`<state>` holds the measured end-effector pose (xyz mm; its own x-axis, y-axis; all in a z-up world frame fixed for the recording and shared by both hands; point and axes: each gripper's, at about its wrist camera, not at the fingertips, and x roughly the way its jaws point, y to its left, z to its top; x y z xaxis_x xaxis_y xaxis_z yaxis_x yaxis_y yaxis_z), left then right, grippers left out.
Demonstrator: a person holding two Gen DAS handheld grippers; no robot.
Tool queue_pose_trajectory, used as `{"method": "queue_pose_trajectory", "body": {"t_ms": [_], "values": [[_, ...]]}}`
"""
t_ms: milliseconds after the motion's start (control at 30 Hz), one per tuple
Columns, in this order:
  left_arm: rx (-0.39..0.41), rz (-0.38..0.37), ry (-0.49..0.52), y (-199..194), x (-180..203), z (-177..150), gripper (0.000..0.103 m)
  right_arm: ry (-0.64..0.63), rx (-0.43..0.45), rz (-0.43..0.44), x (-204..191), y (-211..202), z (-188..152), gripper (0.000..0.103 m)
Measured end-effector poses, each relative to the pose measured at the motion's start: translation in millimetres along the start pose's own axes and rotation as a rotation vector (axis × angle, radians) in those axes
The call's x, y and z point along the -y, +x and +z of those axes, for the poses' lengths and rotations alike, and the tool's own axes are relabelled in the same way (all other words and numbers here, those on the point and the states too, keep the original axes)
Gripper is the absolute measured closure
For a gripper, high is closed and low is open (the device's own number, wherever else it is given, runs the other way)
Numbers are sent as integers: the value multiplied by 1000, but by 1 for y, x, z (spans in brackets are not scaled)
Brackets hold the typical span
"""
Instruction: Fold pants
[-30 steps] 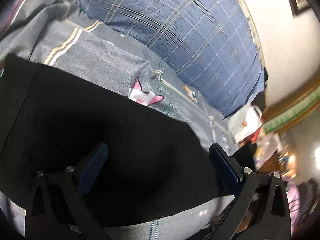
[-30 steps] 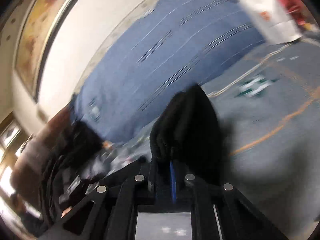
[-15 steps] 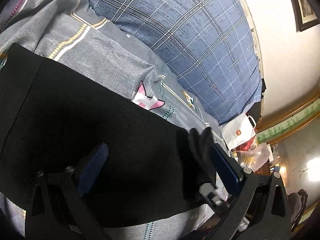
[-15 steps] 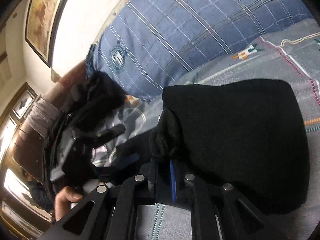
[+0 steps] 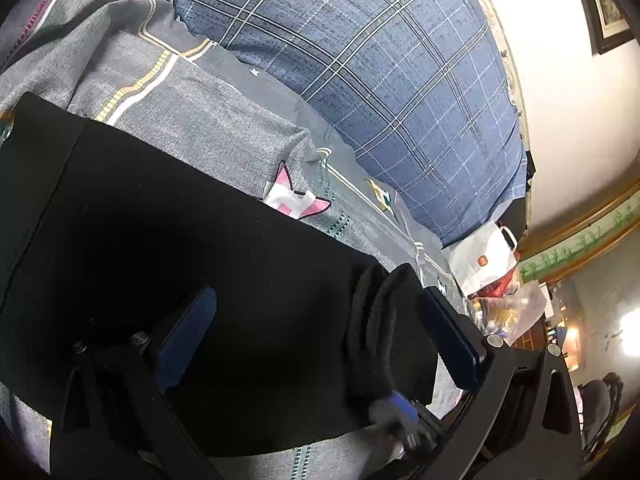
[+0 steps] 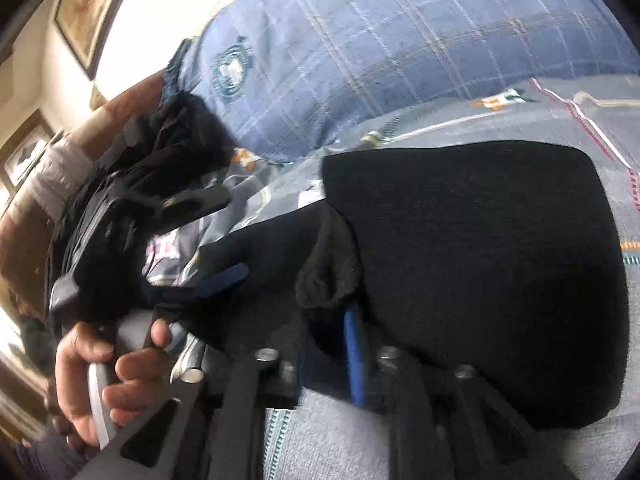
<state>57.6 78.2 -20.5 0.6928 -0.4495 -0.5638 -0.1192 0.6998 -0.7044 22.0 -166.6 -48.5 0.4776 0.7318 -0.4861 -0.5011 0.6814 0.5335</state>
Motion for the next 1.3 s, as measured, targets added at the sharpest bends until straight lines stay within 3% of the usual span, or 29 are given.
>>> {"method": "queue_pose_trajectory", "body": {"t_ms": [33, 167, 233, 333, 400, 467, 500, 567, 633, 700, 767, 833, 1067, 1200, 1300], "values": [[0, 0, 4, 0, 1, 0, 2, -23, -9, 26, -4, -3, -2, 59], [-17, -90, 52, -1, 18, -3, 2, -81, -72, 171, -13, -21, -10, 59], [-24, -131, 132, 0, 36, -9, 2, -131, -36, 154, -12, -45, -12, 59], [-60, -171, 266, 11, 66, -21, 2, -135, 65, -4, 11, -86, -13, 59], [-87, -175, 327, 22, 80, -31, 2, -115, 95, -213, 33, -105, -13, 59], [-134, -138, 350, 37, 84, -41, 2, -98, 91, -341, 50, -113, -15, 59], [-184, -92, 345, 48, 80, -45, 2, -84, 93, -352, 56, -116, -15, 59], [-228, -44, 354, 57, 74, -52, 5, -116, 123, -358, 54, -121, -14, 60], [-221, -22, 373, 50, 74, -57, 5, -187, 116, -337, 44, -118, -9, 60], [-224, -40, 344, 43, 67, -59, 5, -251, 81, -311, 37, -111, -7, 61], [-227, -59, 317, 39, 62, -61, 5, -305, 2, -264, 30, -92, -4, 62], [-235, -63, 311, 39, 63, -61, 5, -295, -115, -306, 43, -67, -8, 61], [-236, -42, 334, 36, 70, -67, 5, -141, -107, -163, 68, -86, 11, 62], [-231, -32, 339, 39, 72, -68, 5, -156, 77, -249, 71, -97, 51, 62], [-229, -31, 345, 40, 72, -69, 5, -198, 22, -252, 74, -64, 65, 62]]}}
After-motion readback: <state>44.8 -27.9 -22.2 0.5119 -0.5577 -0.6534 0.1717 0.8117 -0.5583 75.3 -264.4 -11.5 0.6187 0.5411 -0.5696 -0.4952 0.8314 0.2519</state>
